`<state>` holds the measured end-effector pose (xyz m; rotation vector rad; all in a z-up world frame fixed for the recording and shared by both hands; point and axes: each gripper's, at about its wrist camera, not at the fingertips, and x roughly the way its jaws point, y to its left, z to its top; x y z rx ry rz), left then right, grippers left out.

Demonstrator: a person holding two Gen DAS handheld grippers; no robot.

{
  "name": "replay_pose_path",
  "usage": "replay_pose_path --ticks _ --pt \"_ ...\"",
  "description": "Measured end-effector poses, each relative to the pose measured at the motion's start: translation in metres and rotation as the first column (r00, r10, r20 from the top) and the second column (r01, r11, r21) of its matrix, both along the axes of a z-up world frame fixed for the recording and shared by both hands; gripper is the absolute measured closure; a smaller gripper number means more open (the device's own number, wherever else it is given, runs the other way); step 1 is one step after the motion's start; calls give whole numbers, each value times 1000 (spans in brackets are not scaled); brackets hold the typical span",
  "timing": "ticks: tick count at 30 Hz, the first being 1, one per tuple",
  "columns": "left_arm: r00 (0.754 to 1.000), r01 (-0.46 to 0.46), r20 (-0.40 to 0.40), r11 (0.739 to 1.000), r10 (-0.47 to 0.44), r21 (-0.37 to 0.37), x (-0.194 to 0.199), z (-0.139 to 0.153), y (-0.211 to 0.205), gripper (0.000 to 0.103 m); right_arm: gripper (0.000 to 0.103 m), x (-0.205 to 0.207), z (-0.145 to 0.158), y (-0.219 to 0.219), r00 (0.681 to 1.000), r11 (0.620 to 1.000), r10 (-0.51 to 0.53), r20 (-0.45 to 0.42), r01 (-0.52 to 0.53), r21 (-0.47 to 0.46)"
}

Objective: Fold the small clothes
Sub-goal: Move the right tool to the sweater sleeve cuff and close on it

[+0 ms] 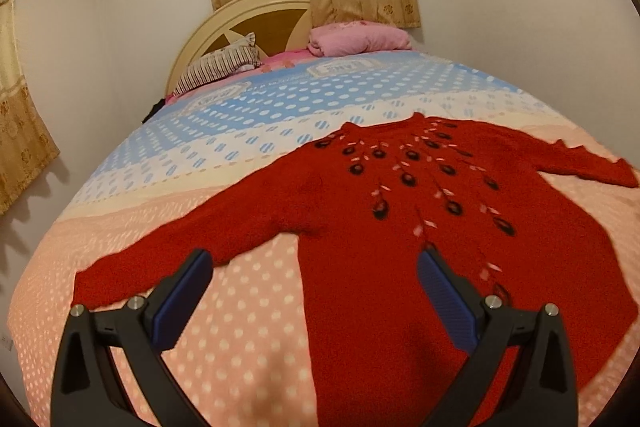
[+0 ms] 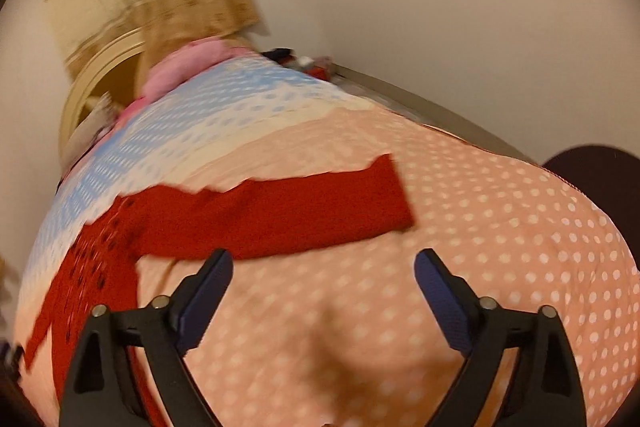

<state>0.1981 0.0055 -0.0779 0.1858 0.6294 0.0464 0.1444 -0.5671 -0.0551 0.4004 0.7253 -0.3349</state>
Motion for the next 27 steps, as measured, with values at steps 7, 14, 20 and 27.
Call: replay_pose_path --ticks 7,14,20,27 --pt "999 -40 -29 999 40 28 46 -22 3 0 24 40 -21 -59 995 996 -82 -65 84 36" --pt "993 -87 -79 995 91 44 85 -43 13 0 35 78 -48 -89 988 993 -91 -124 100 68" --pt "988 -110 -108 993 112 31 101 -55 19 0 68 96 -71 -87 985 990 -16 -173 39 133" --pt "989 -112 -95 994 112 10 103 -53 28 0 94 89 -44 -72 993 997 4 -119 5 73"
